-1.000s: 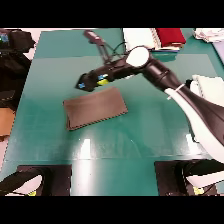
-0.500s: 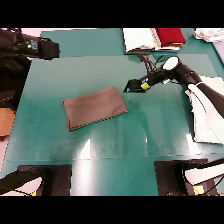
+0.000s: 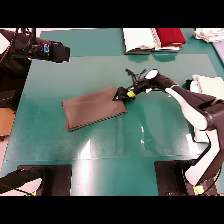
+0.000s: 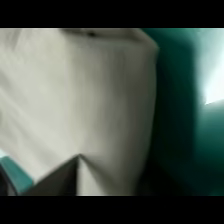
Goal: Fold the shirts.
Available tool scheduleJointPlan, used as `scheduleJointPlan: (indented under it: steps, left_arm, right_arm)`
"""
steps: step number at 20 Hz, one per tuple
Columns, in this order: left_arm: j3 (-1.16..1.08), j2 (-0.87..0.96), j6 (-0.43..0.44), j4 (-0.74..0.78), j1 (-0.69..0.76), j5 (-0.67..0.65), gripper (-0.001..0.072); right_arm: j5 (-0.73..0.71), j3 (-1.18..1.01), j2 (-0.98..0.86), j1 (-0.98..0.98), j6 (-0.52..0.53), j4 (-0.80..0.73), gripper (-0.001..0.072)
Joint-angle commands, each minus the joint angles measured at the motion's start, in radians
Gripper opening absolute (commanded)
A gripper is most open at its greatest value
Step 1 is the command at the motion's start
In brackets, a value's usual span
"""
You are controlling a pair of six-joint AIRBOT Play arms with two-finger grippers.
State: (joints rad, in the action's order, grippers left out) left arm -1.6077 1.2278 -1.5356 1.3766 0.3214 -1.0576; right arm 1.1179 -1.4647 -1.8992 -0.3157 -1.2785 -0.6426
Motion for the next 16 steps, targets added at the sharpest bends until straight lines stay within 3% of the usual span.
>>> scheduleJointPlan:
  steps: [1, 2, 7, 13, 16]
  left_arm:
    - [0.001, 0.001, -0.001, -0.034, 0.001, 0.003, 0.0028]
    - [0.001, 0.001, -0.001, -0.05, 0.001, 0.004, 0.0028]
    - [0.001, 0.001, 0.0, -0.06, 0.082, 0.033, 0.0028]
    - [0.001, 0.002, 0.002, -0.064, 0.176, 0.075, 0.0028]
    - [0.001, 0.001, -0.002, -0.071, 0.175, 0.084, 0.0028]
  right_arm:
    - [-0.027, -0.128, -0.071, -0.087, 0.047, 0.018, 0.0093]
    - [-0.039, -0.161, -0.078, -0.104, 0.049, 0.018, 0.0014]
    - [-0.056, -0.307, -0.024, -0.032, 0.041, 0.003, 0.0015]
    - [0.068, -0.322, 0.217, 0.332, -0.105, -0.408, 0.0015]
    - [0.113, -0.322, 0.305, 0.56, -0.13, -0.509, 0.0015]
